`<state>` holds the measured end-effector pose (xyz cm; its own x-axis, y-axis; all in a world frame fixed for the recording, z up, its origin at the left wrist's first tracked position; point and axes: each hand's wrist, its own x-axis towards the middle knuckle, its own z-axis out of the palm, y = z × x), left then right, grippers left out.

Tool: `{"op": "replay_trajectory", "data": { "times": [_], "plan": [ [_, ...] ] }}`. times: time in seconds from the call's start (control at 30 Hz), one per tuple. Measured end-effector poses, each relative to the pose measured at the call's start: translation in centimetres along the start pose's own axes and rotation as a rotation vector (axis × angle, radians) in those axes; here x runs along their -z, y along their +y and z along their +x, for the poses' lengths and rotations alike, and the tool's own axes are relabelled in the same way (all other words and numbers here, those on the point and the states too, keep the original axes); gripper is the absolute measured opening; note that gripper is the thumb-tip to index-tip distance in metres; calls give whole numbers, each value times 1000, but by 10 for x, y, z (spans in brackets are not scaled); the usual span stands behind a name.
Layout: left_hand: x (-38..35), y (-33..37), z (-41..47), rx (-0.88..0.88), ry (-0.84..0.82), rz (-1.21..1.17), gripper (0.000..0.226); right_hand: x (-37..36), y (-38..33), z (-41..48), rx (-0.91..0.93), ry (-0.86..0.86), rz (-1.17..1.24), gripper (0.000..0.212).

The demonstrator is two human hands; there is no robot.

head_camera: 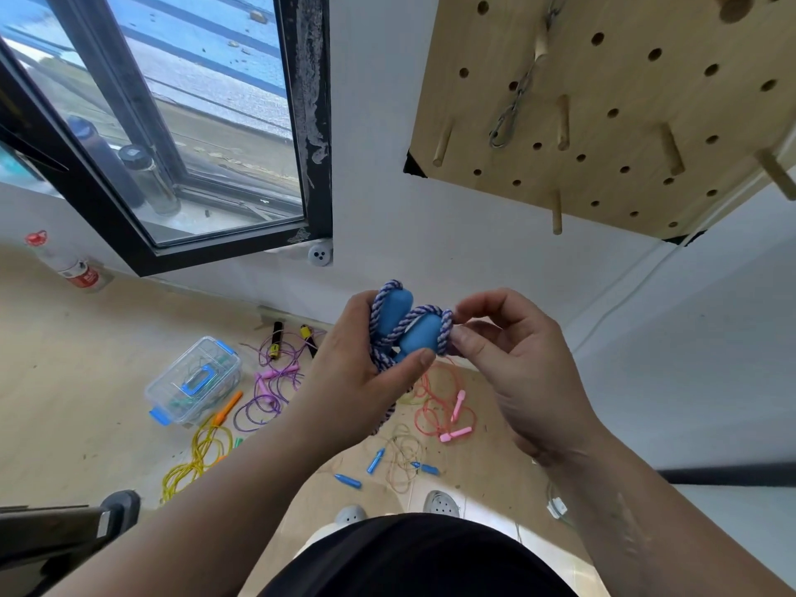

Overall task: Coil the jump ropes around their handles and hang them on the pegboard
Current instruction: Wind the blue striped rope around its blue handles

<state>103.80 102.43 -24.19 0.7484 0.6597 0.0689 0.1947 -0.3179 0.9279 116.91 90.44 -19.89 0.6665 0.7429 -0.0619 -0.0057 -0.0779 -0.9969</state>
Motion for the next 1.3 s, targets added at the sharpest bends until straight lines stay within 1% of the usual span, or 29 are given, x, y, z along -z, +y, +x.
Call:
{"op": "replay_trajectory", "data": {
  "times": [0.07, 0.13, 0.2, 0.37, 0.47, 0.53, 0.57, 0.63, 0.67, 0.7, 0.73, 0.8, 0.83, 0.87, 0.93, 1.0, 1.03, 1.1, 1.17, 1.23, 1.3],
  "plan": [
    [1, 3, 1, -12, -9, -2, 50, 1, 1, 1, 19, 36, 3, 20],
    [1, 4, 0, -10, -27, -15, 48, 1, 3, 1, 71, 70, -81, 20],
    [0, 5, 0, -6, -40, -21, 49, -1, 6, 0, 123, 84, -113, 19],
    [3, 0, 1, -36, -63, 47, 53, -3, 12, -4, 171, 102, -66, 14],
    [0, -3, 1, -60, -125, 43, 56, -11, 12, -4, 144, 26, -19, 27],
    [-9, -2, -3, -57, -163, 37, 57, -16, 10, -2, 165, -57, -92, 33],
    [-13, -1, -5, -46, -143, 9, 56, -17, 8, 0, 164, -75, -120, 32],
    [-18, 2, -4, -18, -72, -80, 55, -15, 7, 4, 138, -56, -108, 24],
    [-18, 2, -1, -13, -33, -112, 53, -14, 6, 5, 107, -39, -55, 20],
    [-17, 2, 3, -12, 1, -129, 51, -14, 7, 4, 62, -33, 40, 14],
    [-15, 2, 7, -11, 21, -128, 49, -16, 7, 3, 7, -36, 169, 13],
    [-8, 2, 14, -7, 19, -72, 49, -19, 8, 1, -97, -19, 420, 37],
    [-5, 3, 15, -5, 8, -47, 50, -19, 8, 1, -124, -6, 487, 46],
    [-4, 4, 15, -4, -3, -39, 51, -19, 7, 2, -127, 1, 500, 49],
    [-3, 6, 15, 5, -10, -72, 51, -20, 8, 4, -99, 19, 442, 44],
    [-5, 6, 14, 28, -21, -133, 53, -20, 9, 7, -78, 84, 384, 35],
    [-7, 6, 14, 39, -28, -159, 54, -19, 10, 8, -55, 143, 322, 29],
    [-8, 5, 13, 56, -25, -185, 55, -15, 10, 11, -14, 318, 128, 18],
    [-10, 3, 13, 65, -11, -178, 56, -12, 11, 14, -13, 455, 15, 25],
    [-11, 1, 12, 65, -6, -145, 57, -11, 9, 16, -30, 482, 24, 29],
    [-11, -1, 13, 62, -3, -109, 57, -13, 6, 16, -73, 449, 80, 21]
  ]
}}
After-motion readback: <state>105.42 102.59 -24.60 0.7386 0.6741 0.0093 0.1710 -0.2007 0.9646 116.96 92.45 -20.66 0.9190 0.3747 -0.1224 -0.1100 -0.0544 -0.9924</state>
